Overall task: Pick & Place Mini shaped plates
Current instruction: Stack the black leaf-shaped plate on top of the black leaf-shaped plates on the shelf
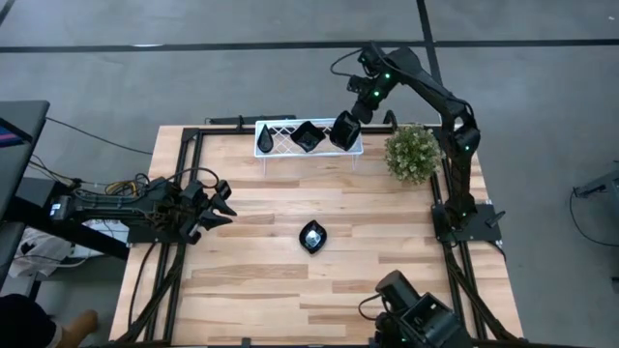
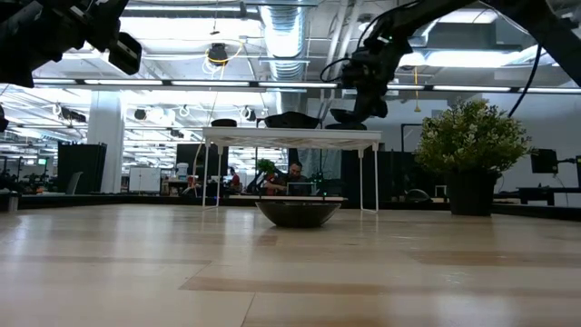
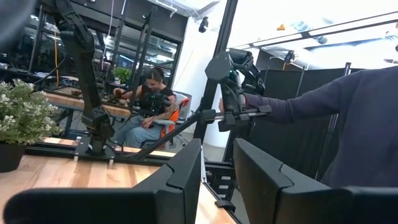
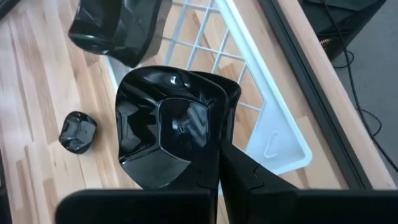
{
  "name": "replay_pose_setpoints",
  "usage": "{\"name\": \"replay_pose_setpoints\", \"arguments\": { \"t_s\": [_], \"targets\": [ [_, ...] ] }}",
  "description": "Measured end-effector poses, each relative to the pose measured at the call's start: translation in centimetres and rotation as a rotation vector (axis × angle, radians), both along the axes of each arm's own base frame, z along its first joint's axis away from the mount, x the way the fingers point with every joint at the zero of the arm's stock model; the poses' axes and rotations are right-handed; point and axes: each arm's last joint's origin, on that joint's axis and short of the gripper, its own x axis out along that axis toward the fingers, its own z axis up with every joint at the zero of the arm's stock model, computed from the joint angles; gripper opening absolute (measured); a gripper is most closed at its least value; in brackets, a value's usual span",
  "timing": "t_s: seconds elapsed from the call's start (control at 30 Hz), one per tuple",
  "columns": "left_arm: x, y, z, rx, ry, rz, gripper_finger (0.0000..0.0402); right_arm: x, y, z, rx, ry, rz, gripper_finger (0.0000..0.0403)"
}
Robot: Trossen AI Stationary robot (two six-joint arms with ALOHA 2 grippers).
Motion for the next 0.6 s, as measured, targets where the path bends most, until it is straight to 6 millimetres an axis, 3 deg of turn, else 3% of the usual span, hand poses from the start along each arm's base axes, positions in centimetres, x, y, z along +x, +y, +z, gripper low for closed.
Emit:
{"name": "replay_pose_setpoints", "arguments": {
  "t_s": [0.6],
  "targets": [
    [0.00, 0.02, 0.07, -0.001, -0.007, 0.008, 0.0097, 0.57, 0.40, 0.11, -0.046, -0.019, 0.073, 0.0002]
  ]
}}
